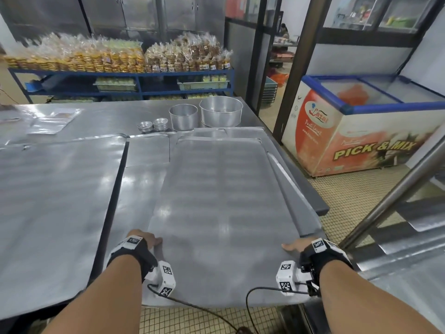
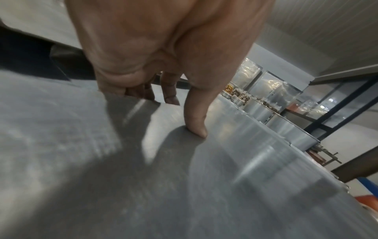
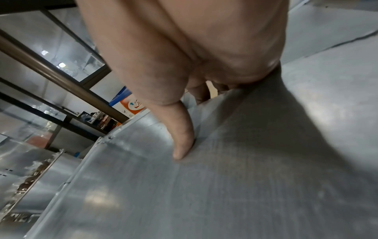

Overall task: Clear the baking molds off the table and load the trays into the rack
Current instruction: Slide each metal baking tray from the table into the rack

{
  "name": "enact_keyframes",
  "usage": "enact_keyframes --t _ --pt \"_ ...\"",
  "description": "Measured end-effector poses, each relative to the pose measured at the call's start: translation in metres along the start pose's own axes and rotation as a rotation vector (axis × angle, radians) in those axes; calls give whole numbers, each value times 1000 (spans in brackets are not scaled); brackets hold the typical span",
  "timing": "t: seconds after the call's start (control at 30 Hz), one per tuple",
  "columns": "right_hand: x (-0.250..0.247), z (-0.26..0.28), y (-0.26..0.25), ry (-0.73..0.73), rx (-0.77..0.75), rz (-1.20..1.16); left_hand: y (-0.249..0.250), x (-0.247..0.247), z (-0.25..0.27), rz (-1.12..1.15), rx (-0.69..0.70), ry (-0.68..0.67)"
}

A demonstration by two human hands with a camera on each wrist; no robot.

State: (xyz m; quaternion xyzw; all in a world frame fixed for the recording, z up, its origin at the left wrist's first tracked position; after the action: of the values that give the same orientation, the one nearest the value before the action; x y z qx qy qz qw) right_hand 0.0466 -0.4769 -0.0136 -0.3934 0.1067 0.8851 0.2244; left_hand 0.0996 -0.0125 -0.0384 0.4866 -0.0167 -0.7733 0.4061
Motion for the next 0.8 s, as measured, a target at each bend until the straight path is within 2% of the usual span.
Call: enact_keyframes --t 0.07,0.2,0.3,0.43,0.57,0.7,0.8 --pt "21 0 -1 -33 -16 -29 -7 4 3 -84 45 -23" --pt "43 7 0 -69 8 -69 -25 -3 9 55 -24 12" --pt "40 11 -1 9 38 -131 -32 -2 15 131 -101 -33" --pt "33 8 -8 59 74 -289 -30 10 4 163 -83 -139" --pt "21 -5 -9 94 127 -438 -26 3 -18 449 -157 -44" --pt "9 -27 -8 111 217 -612 -11 3 -36 504 -188 -32" --pt "5 -38 -12 76 266 -628 3 0 -39 511 -187 -15"
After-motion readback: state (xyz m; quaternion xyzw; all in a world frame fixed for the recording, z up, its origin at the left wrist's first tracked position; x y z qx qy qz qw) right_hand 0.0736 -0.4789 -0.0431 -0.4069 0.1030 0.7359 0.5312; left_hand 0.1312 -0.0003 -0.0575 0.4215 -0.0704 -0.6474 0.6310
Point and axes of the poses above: each hand's wrist, its own z-axis away from the middle knuckle, its own x-axis out of the palm, y = z × x, the point moved 10 cm from there along -z, towards the middle knuckle, and after that the axes turned 12 degrees about z, right-handed, at the moved point
